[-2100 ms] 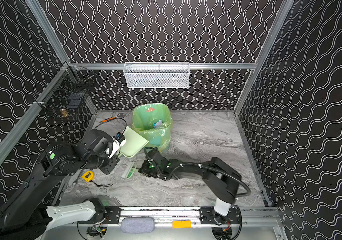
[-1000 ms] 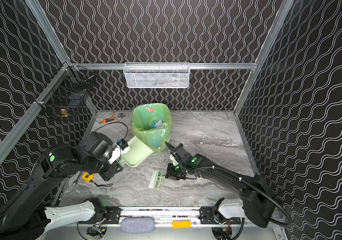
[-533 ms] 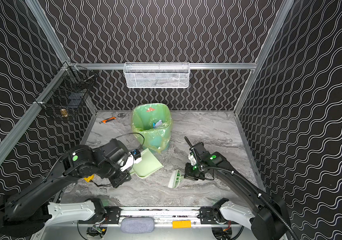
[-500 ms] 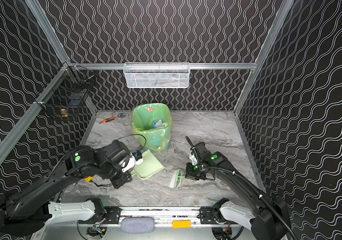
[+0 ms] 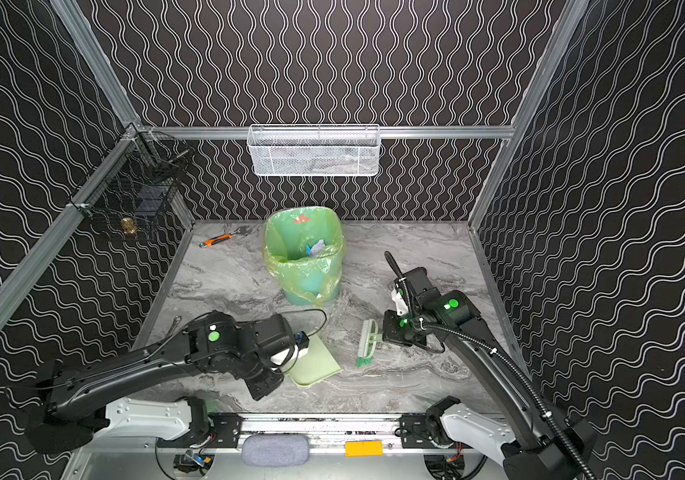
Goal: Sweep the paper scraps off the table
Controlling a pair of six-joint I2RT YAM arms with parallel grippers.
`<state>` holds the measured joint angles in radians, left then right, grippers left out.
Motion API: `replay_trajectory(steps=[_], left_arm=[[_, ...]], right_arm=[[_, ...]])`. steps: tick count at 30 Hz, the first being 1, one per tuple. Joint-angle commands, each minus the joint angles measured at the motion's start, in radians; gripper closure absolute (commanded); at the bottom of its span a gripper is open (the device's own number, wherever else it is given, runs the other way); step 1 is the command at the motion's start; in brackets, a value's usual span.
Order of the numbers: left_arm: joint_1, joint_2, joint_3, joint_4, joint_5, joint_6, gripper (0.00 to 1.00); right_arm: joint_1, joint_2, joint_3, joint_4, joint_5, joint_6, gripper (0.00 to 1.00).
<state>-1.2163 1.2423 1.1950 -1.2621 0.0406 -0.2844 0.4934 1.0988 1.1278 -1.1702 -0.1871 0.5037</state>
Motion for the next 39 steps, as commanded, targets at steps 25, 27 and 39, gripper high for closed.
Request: replay_trajectory(steps=[25, 27, 39], left_arm=[[-0.101, 0.348, -0.109, 0.359, -0.142, 0.016, 0.88], [-0.086, 0.361, -0.113, 0.377, -0.139, 0.024, 0.88], [-0.031, 0.421, -0.114, 0.418, -0.107, 0.076, 0.88]], right_arm=[[0.059, 0.278, 0.191, -0.186, 0.257, -0.155, 1.0], [0.065, 0.293, 0.196, -0.183, 0.265, -0.163, 1.0], [0.106, 0.37, 0.204, -0.152, 0.249, -0.186, 1.0]])
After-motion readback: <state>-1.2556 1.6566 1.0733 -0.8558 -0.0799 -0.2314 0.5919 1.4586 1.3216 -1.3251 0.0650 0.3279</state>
